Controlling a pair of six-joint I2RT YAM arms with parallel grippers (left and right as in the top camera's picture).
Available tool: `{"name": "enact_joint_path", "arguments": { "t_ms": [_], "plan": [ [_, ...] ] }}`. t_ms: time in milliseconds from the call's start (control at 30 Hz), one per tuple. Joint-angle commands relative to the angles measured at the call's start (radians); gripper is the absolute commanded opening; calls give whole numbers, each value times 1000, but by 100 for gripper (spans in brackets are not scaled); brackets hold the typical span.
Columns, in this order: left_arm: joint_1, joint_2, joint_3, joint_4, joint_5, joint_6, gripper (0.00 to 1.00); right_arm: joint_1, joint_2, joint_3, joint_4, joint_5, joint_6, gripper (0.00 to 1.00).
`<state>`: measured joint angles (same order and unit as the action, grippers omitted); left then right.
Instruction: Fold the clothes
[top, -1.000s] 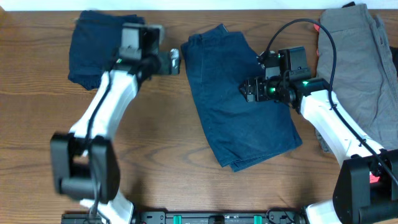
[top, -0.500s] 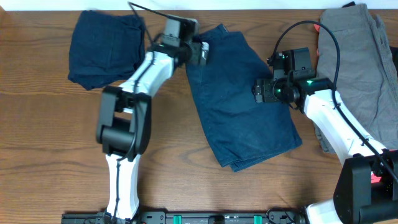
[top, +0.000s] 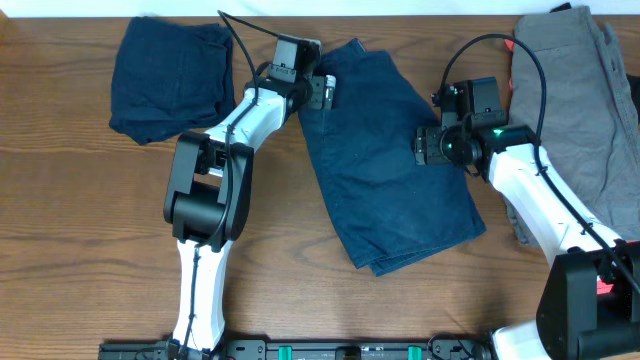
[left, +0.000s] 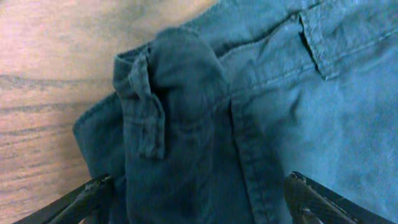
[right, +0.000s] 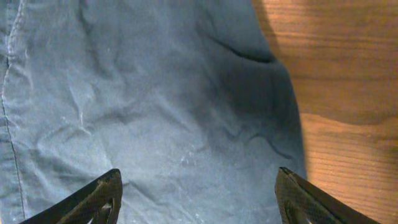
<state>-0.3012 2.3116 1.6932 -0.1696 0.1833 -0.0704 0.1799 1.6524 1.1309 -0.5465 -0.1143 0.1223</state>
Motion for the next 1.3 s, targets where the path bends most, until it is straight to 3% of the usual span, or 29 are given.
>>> {"name": "enact_joint_path", "arguments": {
  "t_ms": [0, 133, 267, 367, 500, 700, 933, 1267],
  "plan": [
    [7, 6, 24, 12, -12, 16, 87, -7, -23, 15, 7, 13, -7, 76],
    [7, 6, 24, 15, -12, 16, 78, -6, -23, 15, 16, 13, -7, 75],
    [7, 6, 24, 14, -12, 16, 49, -6, -23, 15, 20, 13, -7, 72],
    [7, 6, 24, 10, -13, 15, 26, -6, -23, 15, 19, 13, -6, 61],
    [8, 2, 24, -5, -13, 11, 6, -6, -23, 15, 23, 13, -3, 49],
    [29, -104, 24, -43, -20, -53, 6, -6, -23, 15, 23, -44, -3, 46],
    [54, -341, 24, -90, -19, -147, 6, 23, -23, 15, 23, -286, -40, 44],
    [51, -413, 24, -115, -19, -199, 6, 230, -19, 15, 114, -256, -48, 65]
  ]
}}
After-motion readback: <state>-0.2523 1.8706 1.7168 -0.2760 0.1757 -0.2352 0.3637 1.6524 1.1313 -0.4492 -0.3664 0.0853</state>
